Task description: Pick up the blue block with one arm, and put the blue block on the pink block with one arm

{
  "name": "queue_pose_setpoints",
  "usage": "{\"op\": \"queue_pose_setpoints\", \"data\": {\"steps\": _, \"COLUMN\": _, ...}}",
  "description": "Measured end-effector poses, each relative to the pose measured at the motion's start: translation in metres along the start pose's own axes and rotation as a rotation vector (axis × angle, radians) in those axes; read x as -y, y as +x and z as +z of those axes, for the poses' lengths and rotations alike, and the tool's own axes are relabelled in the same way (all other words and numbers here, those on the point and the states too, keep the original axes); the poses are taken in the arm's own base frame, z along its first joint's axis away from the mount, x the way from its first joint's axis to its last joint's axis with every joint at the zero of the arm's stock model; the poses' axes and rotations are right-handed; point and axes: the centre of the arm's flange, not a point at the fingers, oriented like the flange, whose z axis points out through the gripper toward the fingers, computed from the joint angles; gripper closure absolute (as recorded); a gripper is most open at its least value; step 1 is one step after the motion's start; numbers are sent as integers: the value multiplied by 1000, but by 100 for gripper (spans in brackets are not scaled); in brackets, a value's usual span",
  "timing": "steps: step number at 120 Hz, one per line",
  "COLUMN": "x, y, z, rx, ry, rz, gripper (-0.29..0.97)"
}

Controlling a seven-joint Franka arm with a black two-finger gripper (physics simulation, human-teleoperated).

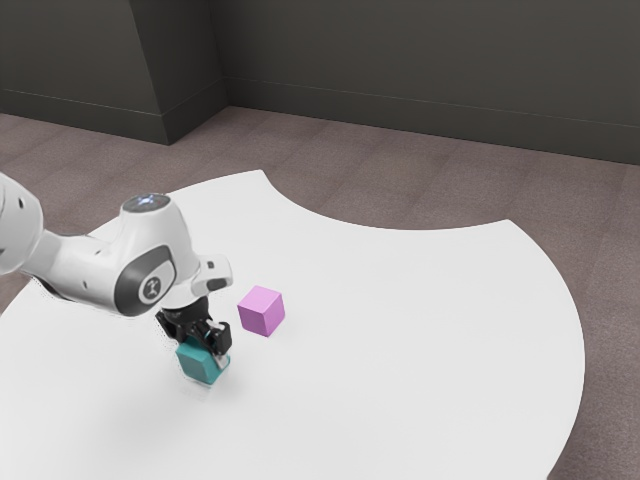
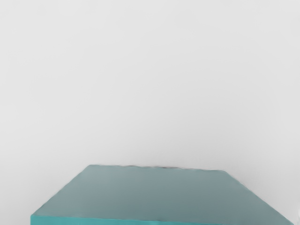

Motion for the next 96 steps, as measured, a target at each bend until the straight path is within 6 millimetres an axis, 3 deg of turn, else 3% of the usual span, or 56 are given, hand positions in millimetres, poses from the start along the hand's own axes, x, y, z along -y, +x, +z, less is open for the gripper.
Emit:
{"op": "queue_pose_setpoints", "data": {"steps": 22, "x": -8, "y": 49, "z": -49, "rx": -111, "ry": 31, "rz": 48, "gripper": 35}}
{"op": "queue_pose_setpoints", "data": {"steps": 34, "x": -18, "y": 82, "z": -66, "rx": -139, "ry": 51, "rz": 78, "gripper": 35}}
{"op": "queue_pose_setpoints", "data": {"steps": 64, "x": -26, "y": 134, "z": -64, "rx": -133, "ry": 78, "rz": 94, "gripper": 37}}
{"op": "queue_pose_setpoints", "data": {"steps": 96, "x": -31, "y": 147, "z": -55, "rx": -108, "ry": 79, "rz": 100, "gripper": 36}}
